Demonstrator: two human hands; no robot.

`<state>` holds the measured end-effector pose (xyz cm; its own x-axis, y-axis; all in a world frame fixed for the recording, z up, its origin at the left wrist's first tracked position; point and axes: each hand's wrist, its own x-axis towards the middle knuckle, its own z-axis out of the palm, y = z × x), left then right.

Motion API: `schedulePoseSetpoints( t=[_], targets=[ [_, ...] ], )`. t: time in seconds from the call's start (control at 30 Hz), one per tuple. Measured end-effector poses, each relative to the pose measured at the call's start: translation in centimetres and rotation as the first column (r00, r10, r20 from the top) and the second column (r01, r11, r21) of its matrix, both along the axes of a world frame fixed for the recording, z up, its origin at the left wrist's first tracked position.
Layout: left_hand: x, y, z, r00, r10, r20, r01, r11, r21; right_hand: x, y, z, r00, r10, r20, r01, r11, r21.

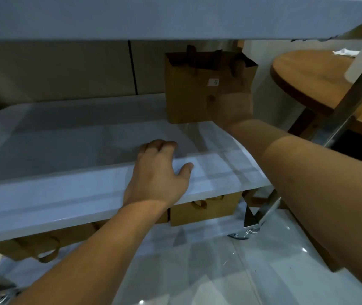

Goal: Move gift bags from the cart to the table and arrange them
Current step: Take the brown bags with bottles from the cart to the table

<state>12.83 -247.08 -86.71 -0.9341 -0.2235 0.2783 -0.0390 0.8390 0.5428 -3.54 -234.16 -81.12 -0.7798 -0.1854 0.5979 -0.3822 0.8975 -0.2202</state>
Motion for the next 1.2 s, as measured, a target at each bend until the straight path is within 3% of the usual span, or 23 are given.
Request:
schedulePoseSetpoints(
  t=[0.17, 0.27, 0.4, 0.5, 0.53, 0.6, 0.67, 0.73, 0.9, 0.97, 1.07, 1.13, 1.2],
  targets=[
    [0.3, 0.5, 0.6, 1.0, 0.0, 0.015, -0.001, 0.996, 0.093, 1.1, 2.3, -0.5, 0.996, -0.094, 0.007, 0.094, 0.996, -0.004],
    [0.0, 0.7, 1.6, 0.999, 0.049, 0.002, -0.047, 0.937, 0.346, 3.9, 3.2, -1.6, 0.998, -0.042, 0.042, 0.046, 0.993, -0.108],
    [-1.3, 2.0, 3.5, 0.997, 0.058, 0.049, -0.075, 0.629, 0.774, 8.1, 4.9, -3.5, 0.989, 0.053, 0.135, -0.014, 0.961, -0.275],
    [-2.5, 3.7, 4.3, 0.989, 0.124, 0.083, -0.132, 0.469, 0.874, 11.3, 5.9, -3.8, 0.978, 0.096, 0.187, -0.02, 0.927, -0.374],
    [-2.7, 4.3, 4.9, 0.974, 0.193, 0.114, -0.189, 0.432, 0.882, 12.5, 6.3, -3.6, 0.979, 0.067, 0.194, 0.019, 0.91, -0.414],
    [-2.5, 5.0, 6.3, 0.907, 0.371, 0.199, -0.348, 0.397, 0.849, 14.9, 7.1, -3.3, 0.985, 0.053, 0.163, 0.001, 0.948, -0.318],
    [-0.8, 5.8, 7.2, 0.82, 0.474, 0.321, -0.54, 0.452, 0.71, 17.0, 8.1, -3.2, 0.979, 0.098, 0.181, -0.035, 0.945, -0.326],
    [1.0, 6.3, 7.4, 0.786, 0.498, 0.368, -0.603, 0.482, 0.636, 19.7, 9.1, -2.4, 0.947, 0.165, 0.276, -0.065, 0.939, -0.337],
    [5.6, 8.4, 10.9, 0.65, 0.557, 0.517, -0.756, 0.4, 0.519, 24.0, 10.8, 3.1, 0.9, 0.101, 0.425, 0.028, 0.958, -0.286],
    [7.0, 9.3, 12.4, 0.612, 0.559, 0.559, -0.789, 0.392, 0.473, 24.2, 11.0, 5.7, 0.832, 0.117, 0.542, -0.044, 0.988, -0.146],
    [8.4, 10.1, 13.9, 0.584, 0.541, 0.605, -0.811, 0.397, 0.429, 23.3, 11.0, 8.7, 0.546, 0.052, 0.836, -0.241, 0.965, 0.098],
    [9.2, 10.6, 15.1, 0.575, 0.544, 0.611, -0.816, 0.438, 0.378, 22.2, 10.9, 9.4, 0.334, 0.007, 0.943, -0.327, 0.939, 0.109],
    [9.8, 10.8, 16.4, 0.587, 0.536, 0.607, -0.803, 0.482, 0.351, 21.3, 10.7, 9.9, 0.152, 0.048, 0.987, -0.306, 0.952, 0.001]
  ],
)
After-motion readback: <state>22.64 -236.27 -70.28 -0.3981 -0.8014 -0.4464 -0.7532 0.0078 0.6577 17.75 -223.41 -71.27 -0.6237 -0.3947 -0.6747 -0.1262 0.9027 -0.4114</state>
